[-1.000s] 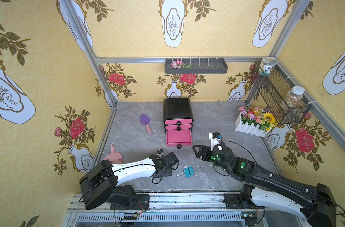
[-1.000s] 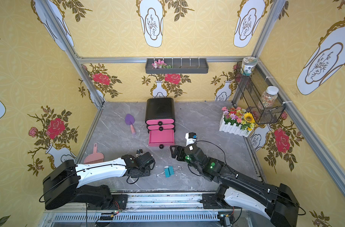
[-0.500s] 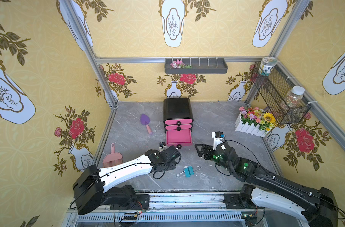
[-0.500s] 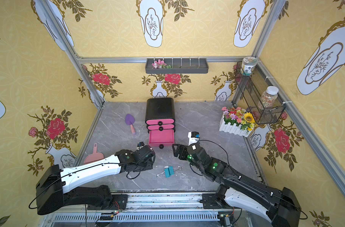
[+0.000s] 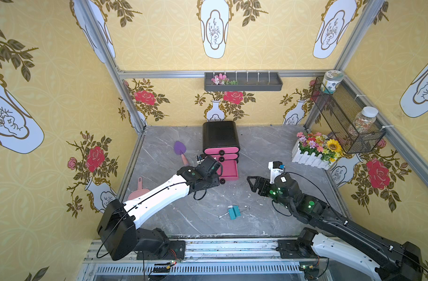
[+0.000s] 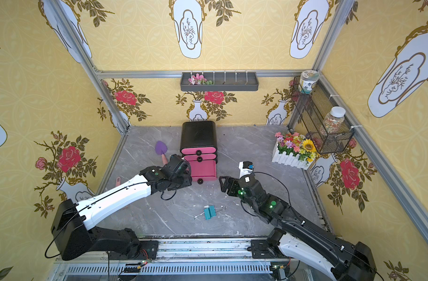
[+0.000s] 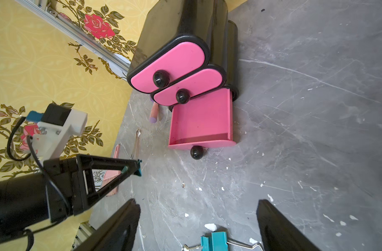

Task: Put the binder clips in the drawer according to color
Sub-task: Place the binder clip in the drawer.

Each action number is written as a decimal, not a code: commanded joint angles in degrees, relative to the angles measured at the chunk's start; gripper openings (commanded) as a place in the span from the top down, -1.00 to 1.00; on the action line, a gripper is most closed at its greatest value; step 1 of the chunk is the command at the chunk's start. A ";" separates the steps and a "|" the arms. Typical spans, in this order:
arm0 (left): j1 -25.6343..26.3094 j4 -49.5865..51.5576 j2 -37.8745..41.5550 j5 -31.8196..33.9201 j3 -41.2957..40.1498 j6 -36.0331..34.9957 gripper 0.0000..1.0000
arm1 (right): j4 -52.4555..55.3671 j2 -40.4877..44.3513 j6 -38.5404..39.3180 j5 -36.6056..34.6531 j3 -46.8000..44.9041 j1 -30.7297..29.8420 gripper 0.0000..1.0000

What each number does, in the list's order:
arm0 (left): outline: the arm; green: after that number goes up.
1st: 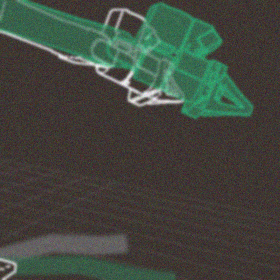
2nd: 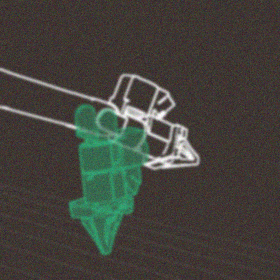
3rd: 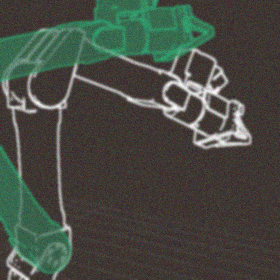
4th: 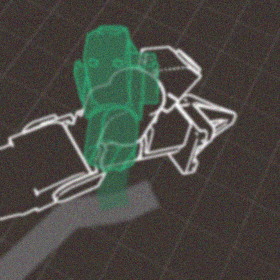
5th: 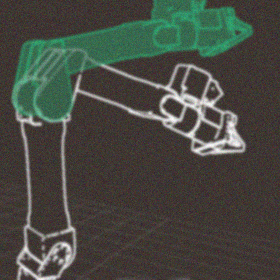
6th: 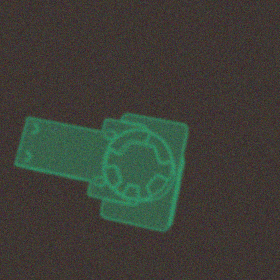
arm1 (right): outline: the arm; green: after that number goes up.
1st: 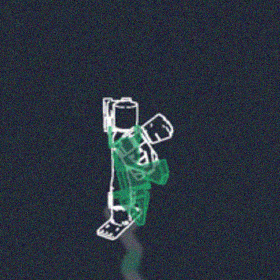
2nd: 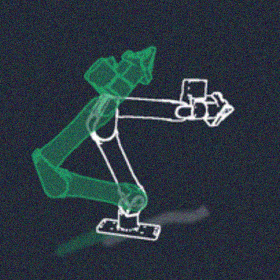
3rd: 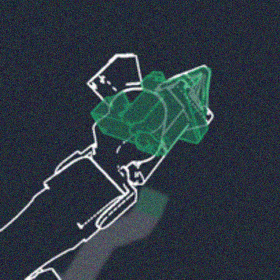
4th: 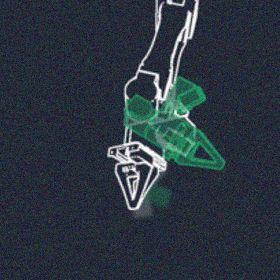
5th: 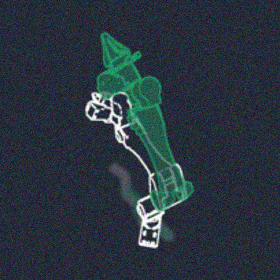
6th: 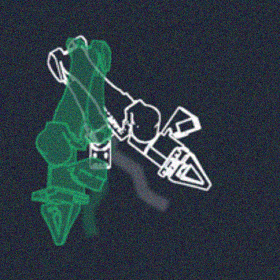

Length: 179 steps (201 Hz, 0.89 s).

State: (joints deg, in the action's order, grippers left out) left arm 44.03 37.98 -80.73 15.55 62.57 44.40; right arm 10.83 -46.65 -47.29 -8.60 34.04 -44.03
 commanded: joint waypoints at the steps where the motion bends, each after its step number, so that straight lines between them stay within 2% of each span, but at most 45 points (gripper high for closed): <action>1: -1.86 -4.70 -3.38 -3.30 2.25 -4.78 0.36 | 1.41 0.93 1.16 1.36 0.59 0.93 -0.76; 65: -5.78 -11.35 -14.39 -7.90 8.07 -6.52 0.39 | 6.01 5.20 1.63 1.21 -0.03 3.04 -0.77; 112: -6.13 -15.90 -17.04 -8.78 4.41 -5.34 0.39 | 8.66 6.93 2.39 1.66 -0.10 5.07 -0.77; 179: -6.77 -20.07 -17.79 -3.89 1.81 -4.94 0.39 | 7.64 5.96 1.29 3.04 -1.26 6.15 -0.77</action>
State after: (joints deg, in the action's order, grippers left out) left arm 37.39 20.91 -97.95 9.19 64.88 39.48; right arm 19.70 -40.60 -45.82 -5.96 33.15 -37.89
